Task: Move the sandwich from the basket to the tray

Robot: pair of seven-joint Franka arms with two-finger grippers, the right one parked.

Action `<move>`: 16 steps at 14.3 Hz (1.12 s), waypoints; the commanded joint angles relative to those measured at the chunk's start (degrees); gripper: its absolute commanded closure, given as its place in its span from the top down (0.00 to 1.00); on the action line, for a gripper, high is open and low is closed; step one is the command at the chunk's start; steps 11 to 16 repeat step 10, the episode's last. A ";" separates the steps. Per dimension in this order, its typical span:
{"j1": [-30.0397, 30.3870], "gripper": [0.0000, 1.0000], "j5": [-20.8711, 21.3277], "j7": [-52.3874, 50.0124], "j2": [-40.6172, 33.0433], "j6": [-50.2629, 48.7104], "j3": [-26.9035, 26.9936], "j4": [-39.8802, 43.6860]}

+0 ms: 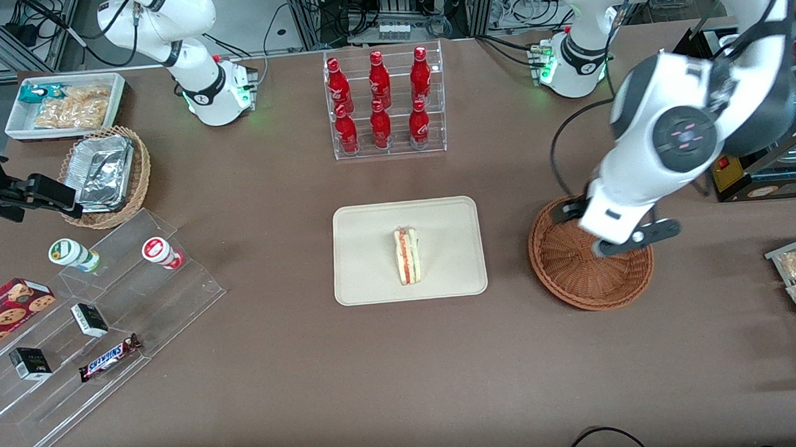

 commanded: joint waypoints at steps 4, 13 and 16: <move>-1.70 1.00 -5.18 24.00 -10.62 -7.23 13.14 -1.66; -1.70 1.00 -4.39 27.57 -13.26 -7.94 16.23 2.21; -1.70 1.00 -4.39 27.57 -13.26 -7.94 16.23 2.21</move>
